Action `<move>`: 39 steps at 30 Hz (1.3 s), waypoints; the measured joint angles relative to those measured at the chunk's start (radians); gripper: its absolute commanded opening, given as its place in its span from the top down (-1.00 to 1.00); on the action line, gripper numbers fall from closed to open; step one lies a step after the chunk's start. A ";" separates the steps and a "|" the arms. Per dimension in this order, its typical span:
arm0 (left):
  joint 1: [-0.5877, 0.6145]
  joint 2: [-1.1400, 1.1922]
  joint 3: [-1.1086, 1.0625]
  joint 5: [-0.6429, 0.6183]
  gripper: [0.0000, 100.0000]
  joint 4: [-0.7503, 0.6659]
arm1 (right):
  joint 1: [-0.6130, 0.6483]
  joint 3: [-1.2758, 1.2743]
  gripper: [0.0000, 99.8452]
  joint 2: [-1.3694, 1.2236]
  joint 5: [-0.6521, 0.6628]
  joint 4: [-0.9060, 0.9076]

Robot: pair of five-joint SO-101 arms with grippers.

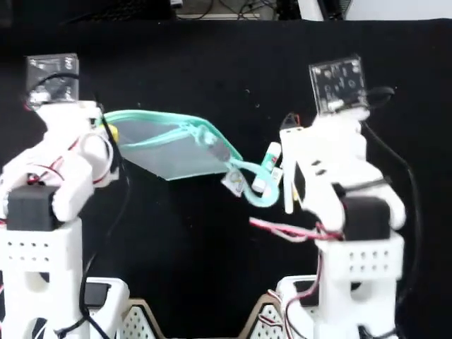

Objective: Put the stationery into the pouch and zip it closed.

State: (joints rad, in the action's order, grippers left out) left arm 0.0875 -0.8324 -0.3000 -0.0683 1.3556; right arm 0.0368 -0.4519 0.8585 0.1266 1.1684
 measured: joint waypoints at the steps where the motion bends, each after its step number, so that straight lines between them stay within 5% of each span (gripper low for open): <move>1: 0.021 0.000 0.021 0.005 0.94 0.012 | 0.000 -0.006 0.48 -0.006 0.000 -0.006; 6: 0.086 0.000 0.095 0.014 0.94 0.068 | 0.003 -0.011 0.48 -0.011 0.000 -0.009; 18: 0.031 0.123 0.095 0.092 0.93 0.063 | 0.002 -0.083 0.48 -0.011 -0.002 -0.014; 24: 0.031 0.255 0.190 0.091 0.76 0.118 | 0.005 -0.166 0.48 -0.011 -0.002 -0.081; 39: 0.025 0.344 0.252 0.098 0.90 0.241 | 0.003 -0.229 0.48 -0.011 -0.002 -0.121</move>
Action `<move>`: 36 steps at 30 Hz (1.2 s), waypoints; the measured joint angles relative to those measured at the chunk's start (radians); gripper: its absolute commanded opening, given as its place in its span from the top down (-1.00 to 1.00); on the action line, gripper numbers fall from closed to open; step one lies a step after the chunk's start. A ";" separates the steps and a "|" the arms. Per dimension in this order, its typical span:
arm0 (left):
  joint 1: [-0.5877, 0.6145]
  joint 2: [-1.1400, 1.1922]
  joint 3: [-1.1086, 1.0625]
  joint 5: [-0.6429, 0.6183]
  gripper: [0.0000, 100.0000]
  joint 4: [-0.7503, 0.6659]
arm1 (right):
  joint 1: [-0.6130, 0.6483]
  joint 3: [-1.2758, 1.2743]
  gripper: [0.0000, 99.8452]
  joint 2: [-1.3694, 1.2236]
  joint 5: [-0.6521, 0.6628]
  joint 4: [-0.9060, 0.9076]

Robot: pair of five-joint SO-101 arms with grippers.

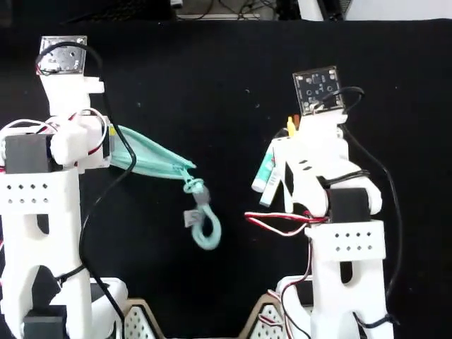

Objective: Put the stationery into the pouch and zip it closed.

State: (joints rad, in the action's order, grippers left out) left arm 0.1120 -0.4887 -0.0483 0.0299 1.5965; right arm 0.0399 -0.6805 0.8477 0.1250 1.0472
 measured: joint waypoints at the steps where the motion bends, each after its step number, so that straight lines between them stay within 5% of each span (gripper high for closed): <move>1: 0.000 0.005 0.017 0.000 0.90 0.014 | 0.000 -0.015 0.48 0.000 0.000 -0.012; 13: -0.014 0.009 0.187 -0.003 0.70 0.147 | 0.094 -0.075 0.48 0.000 0.000 -0.058; 18: -0.014 0.009 0.190 -0.003 0.94 0.147 | 0.098 -0.091 0.48 0.000 0.000 -0.058; 30: -0.014 0.012 0.190 -0.006 0.94 0.146 | 0.137 -0.097 0.48 0.048 0.000 -0.037; 36: -0.015 0.014 0.190 -0.186 0.94 0.061 | 0.269 -0.175 0.48 0.250 0.025 -0.008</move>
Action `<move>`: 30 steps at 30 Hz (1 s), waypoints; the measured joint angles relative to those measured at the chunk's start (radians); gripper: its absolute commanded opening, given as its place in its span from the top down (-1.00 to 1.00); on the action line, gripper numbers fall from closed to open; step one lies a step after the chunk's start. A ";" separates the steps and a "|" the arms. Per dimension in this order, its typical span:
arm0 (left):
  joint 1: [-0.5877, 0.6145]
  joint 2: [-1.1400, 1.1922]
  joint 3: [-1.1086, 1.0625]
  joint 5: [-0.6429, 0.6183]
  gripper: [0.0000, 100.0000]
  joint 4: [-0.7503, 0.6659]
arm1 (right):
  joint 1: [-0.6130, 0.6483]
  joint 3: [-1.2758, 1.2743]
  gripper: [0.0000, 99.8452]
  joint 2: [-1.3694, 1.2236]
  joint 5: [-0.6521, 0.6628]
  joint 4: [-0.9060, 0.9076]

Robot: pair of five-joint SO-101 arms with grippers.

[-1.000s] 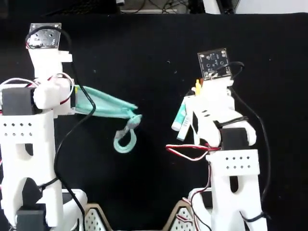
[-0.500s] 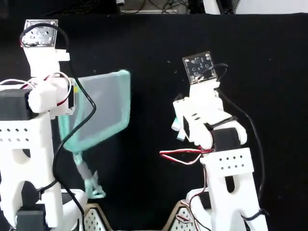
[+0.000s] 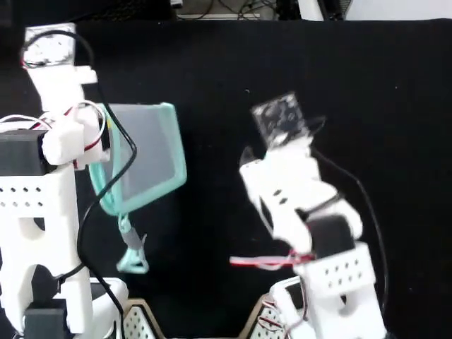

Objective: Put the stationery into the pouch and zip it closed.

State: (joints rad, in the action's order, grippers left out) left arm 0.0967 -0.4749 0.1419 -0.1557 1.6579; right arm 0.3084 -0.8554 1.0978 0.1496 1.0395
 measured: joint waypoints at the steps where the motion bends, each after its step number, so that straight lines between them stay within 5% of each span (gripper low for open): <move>1: 0.000 0.000 -0.002 -0.038 0.94 -0.029 | 0.021 -0.031 0.48 0.038 0.017 -0.011; 12: 0.000 0.003 -0.002 -0.358 0.94 -0.207 | 0.193 -0.269 0.32 0.157 0.083 -0.282; 17: 0.000 0.003 -0.002 -0.476 0.94 -0.209 | 0.219 -0.269 0.32 0.158 -0.008 -0.338; 30: -0.069 0.003 -0.002 -0.624 0.94 -0.253 | 0.287 -0.265 0.32 0.130 -0.034 -0.480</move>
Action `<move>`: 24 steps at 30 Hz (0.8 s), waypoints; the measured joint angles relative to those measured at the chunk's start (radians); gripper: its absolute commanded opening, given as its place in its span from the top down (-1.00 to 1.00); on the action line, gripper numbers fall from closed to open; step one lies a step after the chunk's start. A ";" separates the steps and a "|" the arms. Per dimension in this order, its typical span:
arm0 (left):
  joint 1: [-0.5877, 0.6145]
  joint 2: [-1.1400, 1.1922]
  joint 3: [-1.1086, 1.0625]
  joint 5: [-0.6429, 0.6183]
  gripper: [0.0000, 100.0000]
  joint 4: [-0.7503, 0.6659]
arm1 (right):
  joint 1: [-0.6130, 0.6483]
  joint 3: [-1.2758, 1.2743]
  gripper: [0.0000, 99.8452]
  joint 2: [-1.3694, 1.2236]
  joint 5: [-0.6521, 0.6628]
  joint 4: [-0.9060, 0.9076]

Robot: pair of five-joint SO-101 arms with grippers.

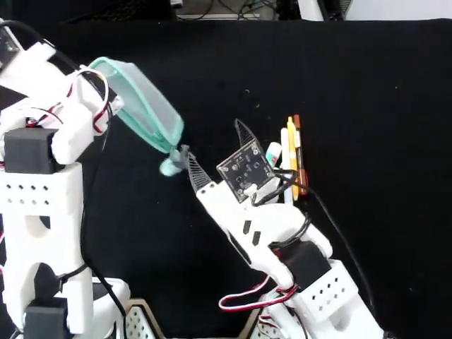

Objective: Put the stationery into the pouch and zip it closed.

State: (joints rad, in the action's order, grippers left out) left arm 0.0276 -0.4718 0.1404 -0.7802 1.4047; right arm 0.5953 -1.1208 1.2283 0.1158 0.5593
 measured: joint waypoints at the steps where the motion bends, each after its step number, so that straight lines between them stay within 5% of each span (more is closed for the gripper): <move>1: -0.008 0.000 0.000 -0.003 0.94 -0.003 | 0.011 0.005 0.32 -0.031 -0.003 -0.025; 15: 0.026 0.002 -0.035 -0.008 0.94 -0.011 | 0.063 0.218 0.32 -0.338 -0.017 -0.098; 24: 0.026 0.002 -0.037 -0.008 0.94 -0.011 | 0.137 0.219 0.32 -0.153 -0.018 0.155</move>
State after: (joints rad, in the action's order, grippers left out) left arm 0.0537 -0.4703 0.1036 -0.7879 1.3940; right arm 0.7319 -0.9014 1.0748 0.0974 0.7142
